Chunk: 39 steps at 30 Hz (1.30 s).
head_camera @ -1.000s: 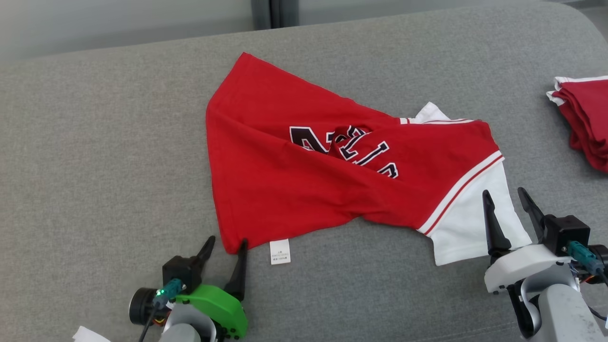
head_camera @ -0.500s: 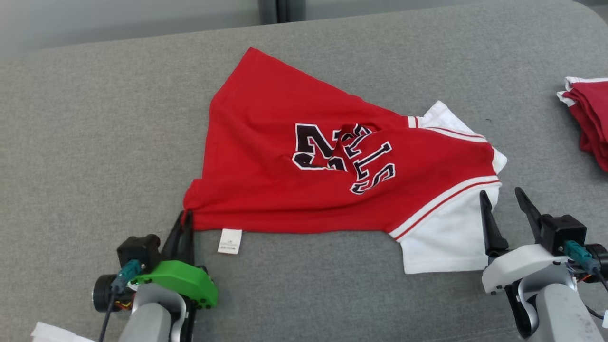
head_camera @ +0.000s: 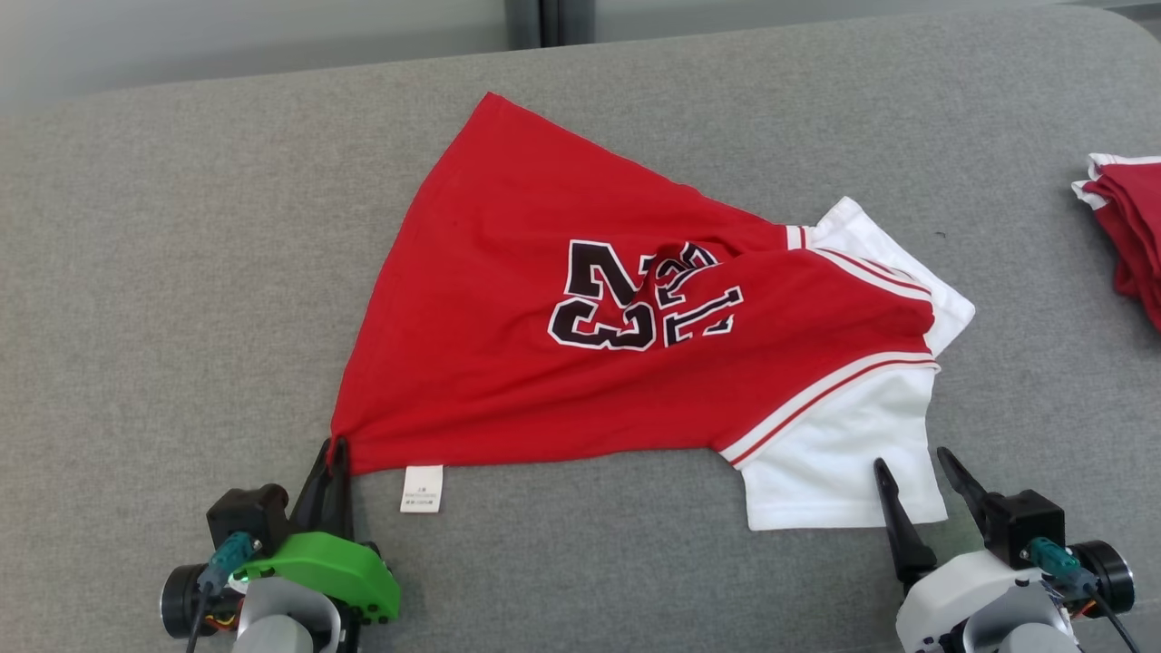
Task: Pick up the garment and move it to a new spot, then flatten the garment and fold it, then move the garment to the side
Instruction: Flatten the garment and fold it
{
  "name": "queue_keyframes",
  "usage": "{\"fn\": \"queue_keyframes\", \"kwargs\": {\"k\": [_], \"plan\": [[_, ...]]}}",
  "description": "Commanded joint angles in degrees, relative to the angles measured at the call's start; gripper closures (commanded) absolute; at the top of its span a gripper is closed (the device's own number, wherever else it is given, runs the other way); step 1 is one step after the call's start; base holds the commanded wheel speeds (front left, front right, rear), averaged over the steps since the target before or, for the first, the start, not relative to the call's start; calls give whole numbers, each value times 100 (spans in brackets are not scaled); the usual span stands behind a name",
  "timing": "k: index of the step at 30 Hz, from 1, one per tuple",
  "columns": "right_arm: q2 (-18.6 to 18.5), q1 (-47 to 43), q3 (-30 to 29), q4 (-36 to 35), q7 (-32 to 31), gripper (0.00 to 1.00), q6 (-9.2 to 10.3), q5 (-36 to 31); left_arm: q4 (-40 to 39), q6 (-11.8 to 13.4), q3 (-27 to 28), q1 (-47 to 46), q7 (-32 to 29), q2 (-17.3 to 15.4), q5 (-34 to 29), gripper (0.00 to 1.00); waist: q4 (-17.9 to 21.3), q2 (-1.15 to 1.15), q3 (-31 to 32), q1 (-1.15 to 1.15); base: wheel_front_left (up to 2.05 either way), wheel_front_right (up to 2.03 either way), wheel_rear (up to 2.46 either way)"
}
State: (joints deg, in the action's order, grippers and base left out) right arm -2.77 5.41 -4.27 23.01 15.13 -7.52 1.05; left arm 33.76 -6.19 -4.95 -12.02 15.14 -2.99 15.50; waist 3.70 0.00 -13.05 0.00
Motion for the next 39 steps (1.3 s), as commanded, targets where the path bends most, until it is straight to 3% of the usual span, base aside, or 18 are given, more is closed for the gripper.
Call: {"fn": "queue_keyframes", "kwargs": {"k": [1,9,10,11,12,19,28,32,39], "plan": [[-28,-98,-13,39,1,0,7,-26,15,-30,38,87,-2,-11,-69,100,13,0,-2,0,0,0,0],[-25,-137,-150,527,-9,0,9,-78,57,-74,-2,84,-2,-1,-35,100,-10,0,-1,0,0,0,0],[-25,-141,-144,597,-15,29,9,-50,60,-79,-10,92,-2,-1,-27,100,-15,0,9,0,0,0,0],[-25,-148,-139,676,-25,71,9,-46,65,-85,-26,107,-2,-1,-24,100,-23,0,28,0,0,0,0],[-24,-159,-125,748,-33,100,9,-22,71,-88,-39,123,-2,0,-22,100,-30,0,51,0,0,0,0],[-24,-45,-348,314,0,100,8,277,-157,-108,-133,313,-1,-3,110,100,-50,0,346,0,0,0,0],[-397,688,40,-1198,1,100,8,853,-1382,-135,-92,153,-1,-16,138,100,-97,0,932,0,0,0,0],[-754,1365,245,-1715,1,100,8,1056,-1910,-135,-252,-237,-1,-334,303,100,-102,0,1179,0,0,0,0],[-1435,2729,551,-1924,1,100,8,1227,-2434,-135,-397,-1552,-375,-1115,957,100,-148,0,1294,0,0,0,0]]}}
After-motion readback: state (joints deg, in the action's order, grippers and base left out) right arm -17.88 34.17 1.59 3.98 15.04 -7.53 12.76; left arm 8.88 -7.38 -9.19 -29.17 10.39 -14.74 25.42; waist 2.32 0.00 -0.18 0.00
